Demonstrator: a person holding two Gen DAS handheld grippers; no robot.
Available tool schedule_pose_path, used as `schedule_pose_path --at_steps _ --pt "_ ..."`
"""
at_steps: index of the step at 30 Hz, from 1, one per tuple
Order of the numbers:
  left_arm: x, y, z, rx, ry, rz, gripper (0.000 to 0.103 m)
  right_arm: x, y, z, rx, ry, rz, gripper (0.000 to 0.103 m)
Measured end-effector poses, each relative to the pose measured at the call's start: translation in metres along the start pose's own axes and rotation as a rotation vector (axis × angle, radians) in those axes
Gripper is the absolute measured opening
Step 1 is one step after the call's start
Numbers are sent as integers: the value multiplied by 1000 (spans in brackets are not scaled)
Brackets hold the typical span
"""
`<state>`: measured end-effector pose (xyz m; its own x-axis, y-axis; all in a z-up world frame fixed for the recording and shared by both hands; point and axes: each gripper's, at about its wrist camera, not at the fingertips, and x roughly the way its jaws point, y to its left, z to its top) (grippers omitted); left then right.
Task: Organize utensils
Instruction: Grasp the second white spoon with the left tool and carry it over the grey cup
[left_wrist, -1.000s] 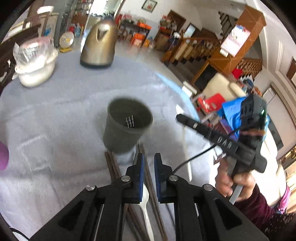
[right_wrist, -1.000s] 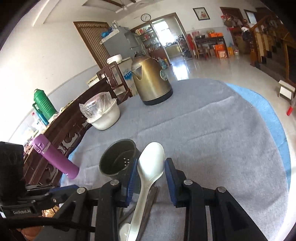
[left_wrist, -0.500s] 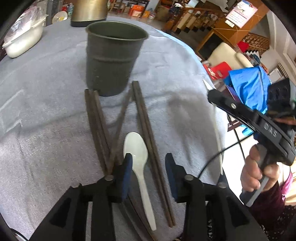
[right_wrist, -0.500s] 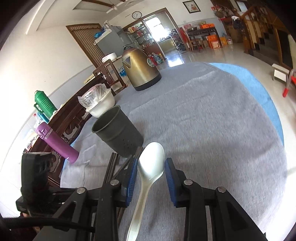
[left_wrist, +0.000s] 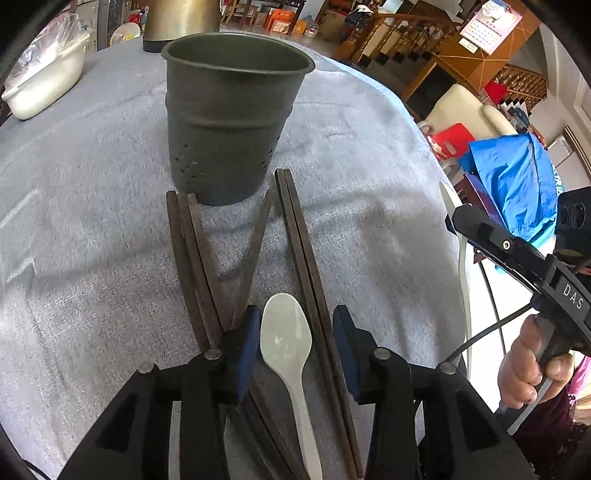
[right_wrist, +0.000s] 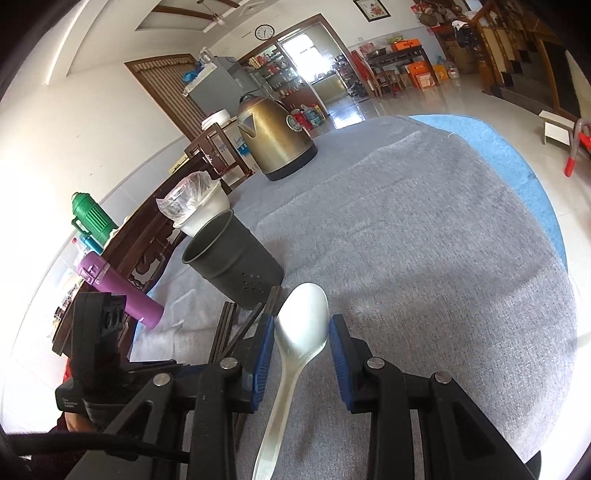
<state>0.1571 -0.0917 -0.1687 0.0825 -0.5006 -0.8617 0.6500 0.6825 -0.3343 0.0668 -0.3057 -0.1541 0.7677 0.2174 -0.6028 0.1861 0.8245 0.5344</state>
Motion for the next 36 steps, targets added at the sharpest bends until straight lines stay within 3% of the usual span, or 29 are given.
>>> schedule_pose_path --at_steps 2,5,18,25,36 --pt "0 -1 -1 9 -4 7 41 1 0 1 5 1 -1 33" --pt "0 -1 -5 19 2 14 30 2 1 0 7 5 -1 33" --pt "-22 2 -8 13 -66 4 30 8 11 -5 -12 25 -7 33" --pt "-67 -3 11 37 -188 2 30 11 20 6 -38 -1 -22 33" --pt "-146 11 85 -15 -465 43 29 35 55 71 -58 -188 36 33"
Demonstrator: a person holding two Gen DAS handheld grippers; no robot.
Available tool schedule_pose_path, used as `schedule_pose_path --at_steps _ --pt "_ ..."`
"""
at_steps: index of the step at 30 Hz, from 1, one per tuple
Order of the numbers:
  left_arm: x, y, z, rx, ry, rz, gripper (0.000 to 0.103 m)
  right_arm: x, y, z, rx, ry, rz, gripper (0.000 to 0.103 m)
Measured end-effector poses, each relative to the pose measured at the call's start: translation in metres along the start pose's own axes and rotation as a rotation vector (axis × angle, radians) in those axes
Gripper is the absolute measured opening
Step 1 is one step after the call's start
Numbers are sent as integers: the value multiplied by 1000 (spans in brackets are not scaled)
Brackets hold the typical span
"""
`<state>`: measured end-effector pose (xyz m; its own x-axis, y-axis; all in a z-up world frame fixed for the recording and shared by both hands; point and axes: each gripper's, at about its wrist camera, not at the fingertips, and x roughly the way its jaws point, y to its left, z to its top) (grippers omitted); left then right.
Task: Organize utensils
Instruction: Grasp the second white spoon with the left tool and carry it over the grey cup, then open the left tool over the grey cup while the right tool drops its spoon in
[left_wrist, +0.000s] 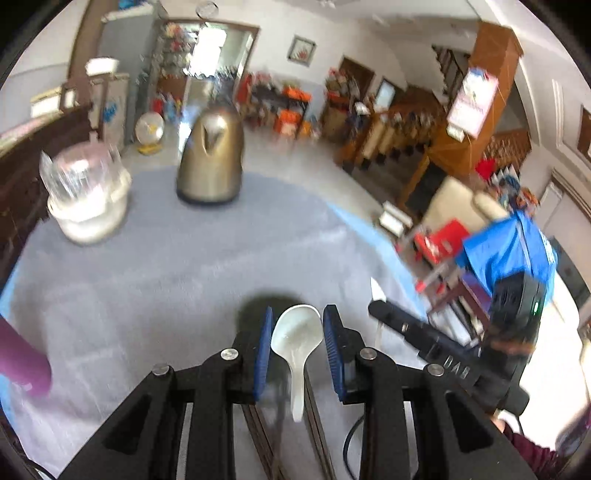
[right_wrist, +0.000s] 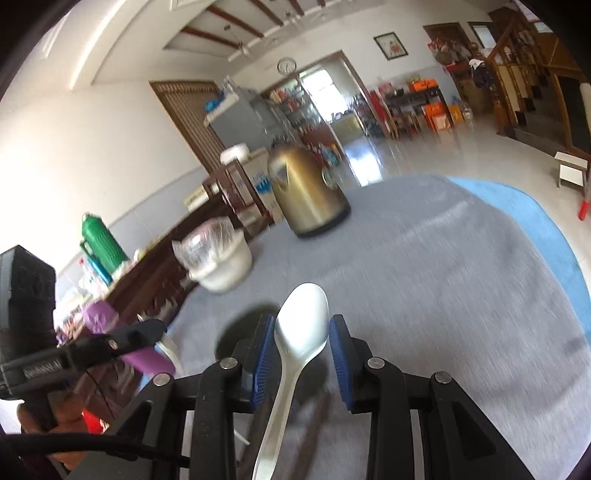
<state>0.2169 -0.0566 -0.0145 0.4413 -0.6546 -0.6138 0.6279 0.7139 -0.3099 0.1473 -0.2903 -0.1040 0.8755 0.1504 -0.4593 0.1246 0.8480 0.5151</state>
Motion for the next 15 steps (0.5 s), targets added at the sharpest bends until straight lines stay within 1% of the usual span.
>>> schedule_pose_path --at_steps 3,5,6,8,13,15 --pt "4 9 16 -47 -57 11 29 14 2 13 44 -60 15 33" --pt "9 12 21 -65 -99 25 29 21 6 19 54 -98 15 33" --pt "11 13 23 -73 -121 37 29 25 9 21 53 -131 10 33" --pt "14 18 25 -94 -162 65 29 31 16 25 38 -191 -15 34" --pt "20 30 24 -175 -241 74 29 46 29 31 18 -317 -86 34" --pt "16 36 23 -192 -276 79 29 49 30 32 13 -349 -109 34"
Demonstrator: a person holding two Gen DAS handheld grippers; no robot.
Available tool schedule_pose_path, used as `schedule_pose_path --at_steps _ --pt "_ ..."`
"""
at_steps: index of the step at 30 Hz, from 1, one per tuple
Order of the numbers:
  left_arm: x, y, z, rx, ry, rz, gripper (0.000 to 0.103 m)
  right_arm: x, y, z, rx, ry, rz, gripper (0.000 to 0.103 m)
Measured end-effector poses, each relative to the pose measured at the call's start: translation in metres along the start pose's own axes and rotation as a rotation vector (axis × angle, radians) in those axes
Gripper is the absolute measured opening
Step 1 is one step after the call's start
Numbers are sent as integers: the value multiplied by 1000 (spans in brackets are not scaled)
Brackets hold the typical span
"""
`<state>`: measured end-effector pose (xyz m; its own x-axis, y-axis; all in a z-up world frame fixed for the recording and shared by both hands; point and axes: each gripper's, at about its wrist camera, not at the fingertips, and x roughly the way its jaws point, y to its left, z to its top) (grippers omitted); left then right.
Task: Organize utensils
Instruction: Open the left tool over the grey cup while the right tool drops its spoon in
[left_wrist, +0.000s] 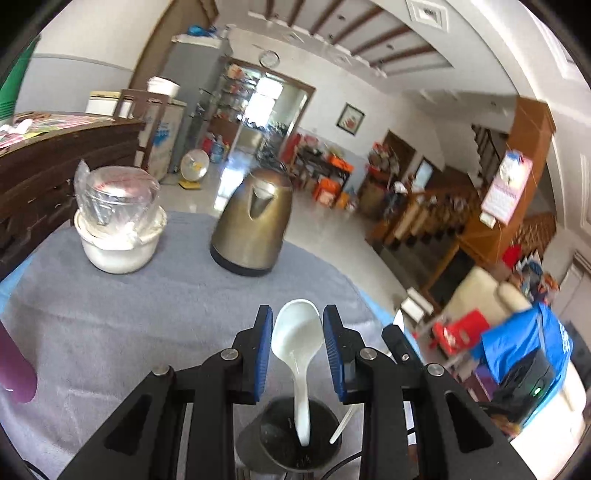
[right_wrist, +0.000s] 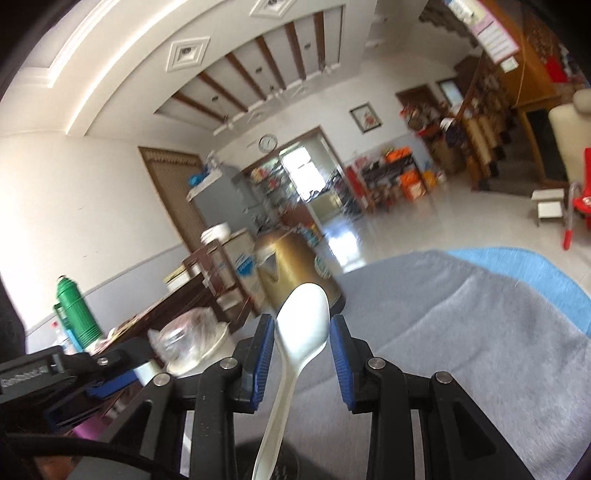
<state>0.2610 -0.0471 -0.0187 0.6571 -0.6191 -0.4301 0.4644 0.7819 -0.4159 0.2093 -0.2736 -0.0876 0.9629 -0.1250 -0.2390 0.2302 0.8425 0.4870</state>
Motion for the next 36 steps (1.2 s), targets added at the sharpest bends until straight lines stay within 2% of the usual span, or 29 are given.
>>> schedule_pose_path --at_steps 3,6,10,16,28,36 --pt "1 2 2 6 -14 9 29 8 6 -5 -38 -25 -36 34" --pt "7 6 -3 19 10 22 29 13 14 -14 -108 -24 -56 33" --pt "17 12 -22 23 78 25 29 10 19 -25 -173 -3 -51 35" --pt "10 17 -37 11 114 27 29 -6 20 -36 -250 21 -25 35" --pt "-14 30 -53 -20 136 50 29 -26 16 -49 -228 96 24 36" --pt "-23 38 -67 0 153 136 29 -43 -17 -53 -130 58 14 36"
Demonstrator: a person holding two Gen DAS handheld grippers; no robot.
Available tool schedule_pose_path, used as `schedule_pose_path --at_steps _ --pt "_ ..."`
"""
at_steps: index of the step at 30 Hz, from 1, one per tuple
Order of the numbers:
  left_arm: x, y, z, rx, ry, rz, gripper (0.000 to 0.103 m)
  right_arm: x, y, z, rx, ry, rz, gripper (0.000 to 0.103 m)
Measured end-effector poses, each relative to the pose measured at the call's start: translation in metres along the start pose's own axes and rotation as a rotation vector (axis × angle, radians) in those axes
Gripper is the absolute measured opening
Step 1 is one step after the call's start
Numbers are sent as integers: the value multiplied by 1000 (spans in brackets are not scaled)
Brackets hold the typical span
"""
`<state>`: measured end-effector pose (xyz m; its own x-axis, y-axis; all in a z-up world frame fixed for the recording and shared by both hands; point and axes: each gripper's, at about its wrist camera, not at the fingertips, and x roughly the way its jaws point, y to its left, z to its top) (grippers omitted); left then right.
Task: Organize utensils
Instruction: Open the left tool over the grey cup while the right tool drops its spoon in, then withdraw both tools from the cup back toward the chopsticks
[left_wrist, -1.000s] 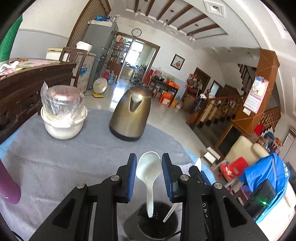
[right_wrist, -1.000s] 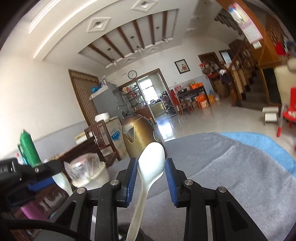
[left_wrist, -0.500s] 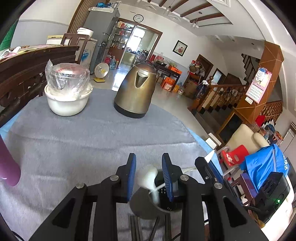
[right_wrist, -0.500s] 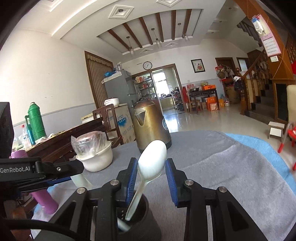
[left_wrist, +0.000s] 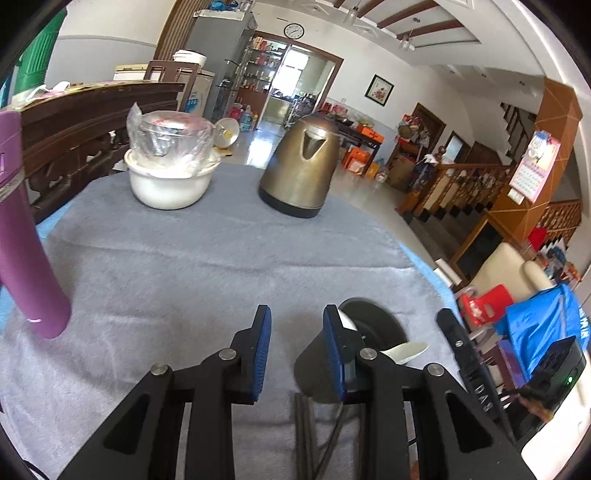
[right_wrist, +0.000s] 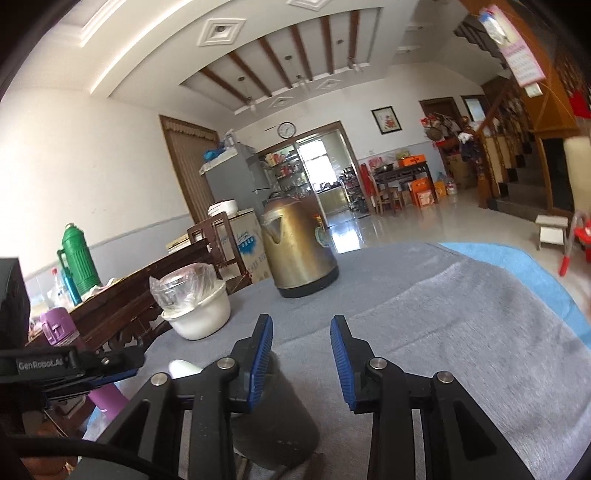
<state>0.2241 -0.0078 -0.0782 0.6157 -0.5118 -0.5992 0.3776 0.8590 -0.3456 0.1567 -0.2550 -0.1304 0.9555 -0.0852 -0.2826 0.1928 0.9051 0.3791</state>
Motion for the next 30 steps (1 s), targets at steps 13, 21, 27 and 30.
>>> schedule_pose_path --at_steps 13,21,27,30 --pt "-22 -10 -37 148 22 203 39 1 -65 -6 187 7 0 38" --pt "-18 -18 -56 141 112 249 41 -2 -70 -4 191 -21 -50 38" --pt "-18 -40 -60 194 141 275 41 -3 -73 -1 209 -37 -57 38" --pt "-20 -47 -60 209 148 292 41 -3 -74 -1 215 -33 -58 38"
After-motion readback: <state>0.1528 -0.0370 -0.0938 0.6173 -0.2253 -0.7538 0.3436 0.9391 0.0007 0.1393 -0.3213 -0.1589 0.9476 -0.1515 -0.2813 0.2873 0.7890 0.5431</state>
